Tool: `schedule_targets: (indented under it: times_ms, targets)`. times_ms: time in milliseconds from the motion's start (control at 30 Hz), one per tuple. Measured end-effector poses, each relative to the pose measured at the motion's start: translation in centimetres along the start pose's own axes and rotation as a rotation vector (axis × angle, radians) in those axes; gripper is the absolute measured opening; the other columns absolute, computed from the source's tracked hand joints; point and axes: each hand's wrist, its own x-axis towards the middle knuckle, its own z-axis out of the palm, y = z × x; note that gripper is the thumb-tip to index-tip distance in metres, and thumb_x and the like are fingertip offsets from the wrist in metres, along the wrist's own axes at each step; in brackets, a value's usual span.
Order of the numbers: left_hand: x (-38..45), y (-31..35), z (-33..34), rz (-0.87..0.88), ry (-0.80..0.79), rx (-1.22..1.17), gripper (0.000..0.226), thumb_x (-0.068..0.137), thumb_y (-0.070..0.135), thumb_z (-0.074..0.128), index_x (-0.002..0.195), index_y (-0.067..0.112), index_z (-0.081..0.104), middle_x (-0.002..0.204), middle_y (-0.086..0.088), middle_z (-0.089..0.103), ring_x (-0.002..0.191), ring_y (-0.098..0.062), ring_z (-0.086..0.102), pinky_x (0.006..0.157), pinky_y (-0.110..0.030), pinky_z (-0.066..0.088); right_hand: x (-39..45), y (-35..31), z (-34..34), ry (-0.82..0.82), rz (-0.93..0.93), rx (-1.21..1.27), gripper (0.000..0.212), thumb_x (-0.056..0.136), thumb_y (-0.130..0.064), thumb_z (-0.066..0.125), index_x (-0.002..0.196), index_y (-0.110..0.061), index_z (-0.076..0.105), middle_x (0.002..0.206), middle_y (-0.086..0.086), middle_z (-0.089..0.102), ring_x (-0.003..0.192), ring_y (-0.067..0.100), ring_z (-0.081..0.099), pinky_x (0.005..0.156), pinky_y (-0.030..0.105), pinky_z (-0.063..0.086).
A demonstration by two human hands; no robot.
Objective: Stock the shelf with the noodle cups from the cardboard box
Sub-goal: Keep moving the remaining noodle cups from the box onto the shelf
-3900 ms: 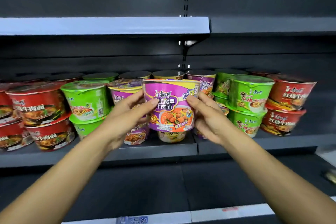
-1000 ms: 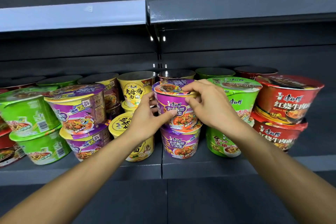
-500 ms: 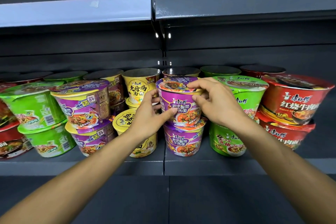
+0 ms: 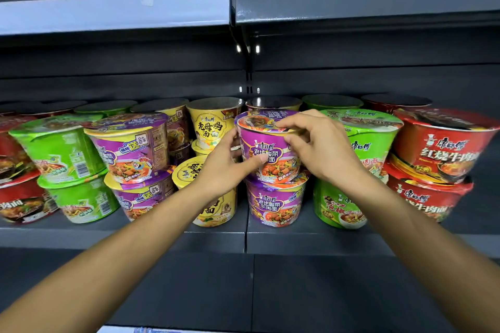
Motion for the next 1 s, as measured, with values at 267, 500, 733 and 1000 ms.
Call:
schedule_targets:
  times_ms: [267,500,733,1000]
  targets:
    - [0.0,0.0,-0.1,-0.032,-0.020,0.004,0.067,0.081,0.023,0.072,0.138,0.026,0.037,0.116,0.015,0.057,0.116,-0.009,0.056,0.095,-0.033,0.051,0.0,-0.2,-0.1,-0.023,-0.013,0.015,0.028,0.088,-0.014,0.064,0.113,-0.026,0.068,0.110,-0.003,0.057,0.069,0.000,0.051,0.072,0.017,0.040]
    - [0.0,-0.4,-1.0,-0.103,0.046,0.010,0.069,0.088,0.027,0.065,0.147,0.018,0.029,0.128,0.002,0.050,0.112,-0.008,0.054,0.086,-0.022,0.054,-0.4,-0.3,-0.2,0.078,-0.031,0.056,0.031,0.086,-0.005,0.061,0.111,-0.023,0.066,0.106,-0.006,0.052,0.065,0.004,0.053,0.071,0.020,0.040]
    - [-1.3,-0.1,-2.6,-0.071,0.159,0.106,0.041,0.093,0.021,0.058,0.131,0.018,0.045,0.112,-0.001,0.058,0.088,-0.009,0.058,0.076,-0.027,0.051,-2.6,-2.8,2.4,0.003,-0.239,0.257,0.019,0.095,-0.013,0.049,0.099,-0.017,0.067,0.055,-0.012,0.051,0.050,0.004,0.047,0.049,0.013,0.032]
    - [-4.7,-1.2,-6.2,-0.052,0.104,0.170,0.019,0.094,-0.003,0.051,0.090,0.010,0.064,0.078,-0.009,0.064,0.067,-0.008,0.060,0.065,-0.021,0.050,-4.8,-4.5,10.4,-0.660,-0.284,0.380,0.028,0.096,-0.002,0.040,0.104,-0.012,0.064,0.069,-0.011,0.057,0.059,0.000,0.052,0.060,0.016,0.043]
